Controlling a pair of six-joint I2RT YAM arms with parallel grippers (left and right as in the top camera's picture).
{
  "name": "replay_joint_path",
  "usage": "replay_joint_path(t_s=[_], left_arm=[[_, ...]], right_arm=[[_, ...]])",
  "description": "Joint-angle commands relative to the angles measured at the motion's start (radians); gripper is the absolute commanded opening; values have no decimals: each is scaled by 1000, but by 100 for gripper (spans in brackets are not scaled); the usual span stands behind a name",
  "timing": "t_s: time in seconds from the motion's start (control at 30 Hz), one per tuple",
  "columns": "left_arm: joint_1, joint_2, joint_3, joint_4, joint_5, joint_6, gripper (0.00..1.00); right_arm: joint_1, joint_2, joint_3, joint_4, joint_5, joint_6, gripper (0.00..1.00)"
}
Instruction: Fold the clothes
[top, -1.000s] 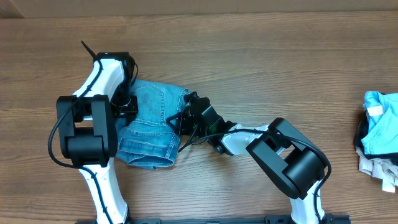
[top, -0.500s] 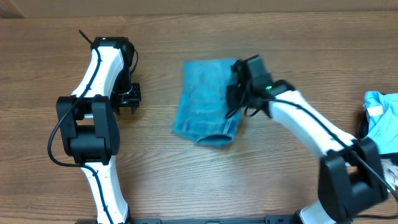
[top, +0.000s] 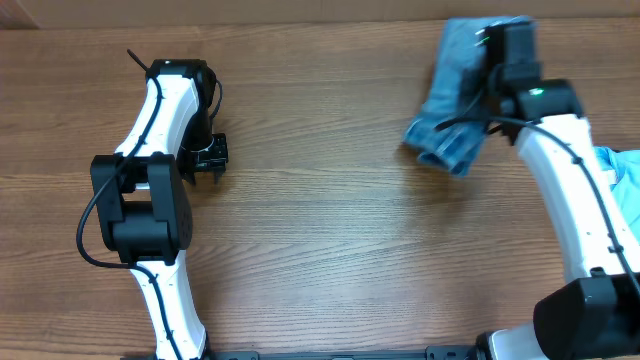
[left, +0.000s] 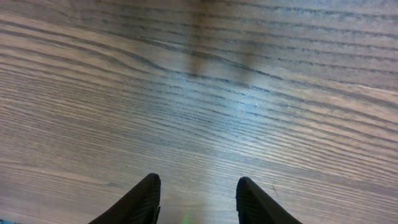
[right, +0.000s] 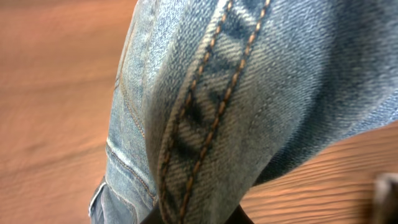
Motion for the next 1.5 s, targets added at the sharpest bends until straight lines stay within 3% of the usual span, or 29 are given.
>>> replay_joint_path(t_s=[0.0,0.2,0.43,0.63,0.8,0.83,0.87,0.93,0.97,1.0,1.33,1.47], left_arm=[[-6,-10,19,0,13,-9,44],[-6,-10,19,1,13,-9,45],[-6,-10,19,0,25,-5,45],[-6,-10,19,-11,38,2,45],[-6,-10,19,-14,38,2,46],[-6,-10,19,-14,38,2,46],[-6,-10,19,-15,38,2,46],[-6,-10,19,-14,35,2,46],[-6,-10,19,-14,34,7,46],[-6,-10,19,-14,34,10,46],[-6,-10,19,-14,31,10,47],[-6,-10,19,-14,31,9,47]], right_arm=[[-135,-58,165,-11,67,29,4],[-455,-59,267,-106,-36,159,4],[-818,-54,267,-105,-267,166,4],[-983,-17,207,-124,-294,167,4],[-1014,-15,185,-136,-301,201,8],[-1014,-15,183,-139,-301,201,28],[-1014,-15,182,-140,-301,201,40],[-1013,-15,182,-142,-302,201,43],[-1013,-15,182,-143,-307,201,56],[-1013,-15,182,-143,-330,201,62],[-1013,-15,182,-108,-553,193,61],[-1008,-15,182,-55,-623,185,52]])
